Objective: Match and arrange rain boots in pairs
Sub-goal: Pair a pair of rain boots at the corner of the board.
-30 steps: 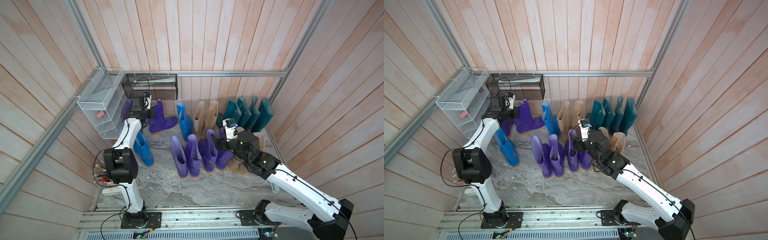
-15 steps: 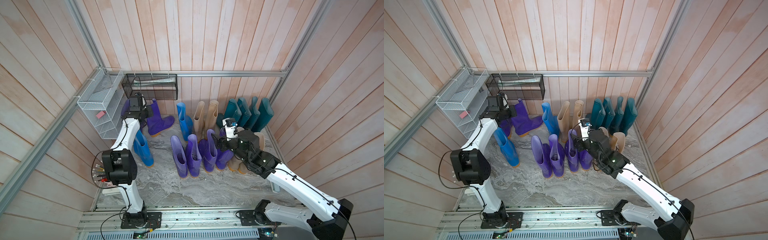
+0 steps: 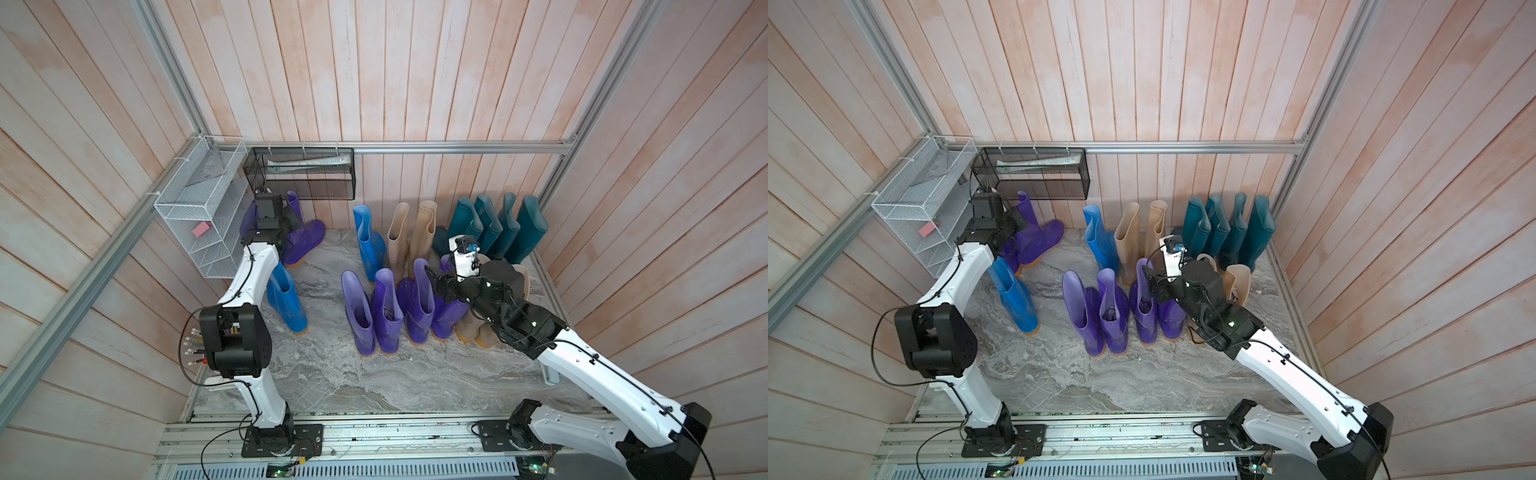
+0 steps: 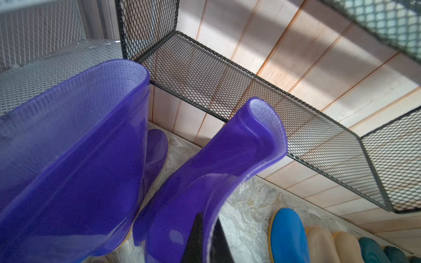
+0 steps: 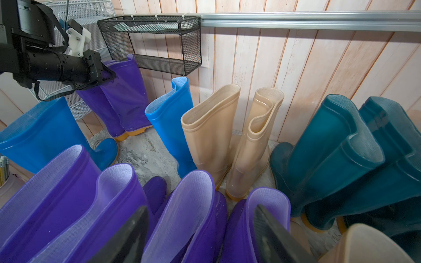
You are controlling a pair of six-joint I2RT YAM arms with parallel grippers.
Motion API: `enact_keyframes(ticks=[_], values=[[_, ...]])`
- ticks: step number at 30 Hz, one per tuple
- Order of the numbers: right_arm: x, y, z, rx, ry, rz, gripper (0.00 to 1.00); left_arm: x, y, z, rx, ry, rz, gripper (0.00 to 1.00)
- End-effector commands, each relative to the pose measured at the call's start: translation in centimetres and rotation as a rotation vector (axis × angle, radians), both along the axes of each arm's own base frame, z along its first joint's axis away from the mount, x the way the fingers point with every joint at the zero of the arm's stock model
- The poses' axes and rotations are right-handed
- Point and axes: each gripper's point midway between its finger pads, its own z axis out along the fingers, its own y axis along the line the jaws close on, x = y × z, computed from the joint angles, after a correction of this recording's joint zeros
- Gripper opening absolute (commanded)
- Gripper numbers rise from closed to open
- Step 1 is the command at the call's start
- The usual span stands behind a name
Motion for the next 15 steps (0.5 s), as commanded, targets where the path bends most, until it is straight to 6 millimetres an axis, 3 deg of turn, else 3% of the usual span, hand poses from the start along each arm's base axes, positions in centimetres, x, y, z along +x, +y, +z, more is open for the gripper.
enact_keyframes(ticks=[1,8,15], values=[[-0.2,-0.1,1.0,0.017,-0.022,0.007,0.74,1.2,0.0,3.5,-0.022,-0.158,0.048,0.0],[-0.1,0.2,0.5,0.012,-0.009,0.015,0.74,0.0,-2.5,2.8,-0.11,-0.157,0.137,0.0],[-0.5,-0.2,1.1,0.017,-0.021,0.014,0.74,-1.0,-2.5,3.2,-0.111,-0.171,0.269,0.0]])
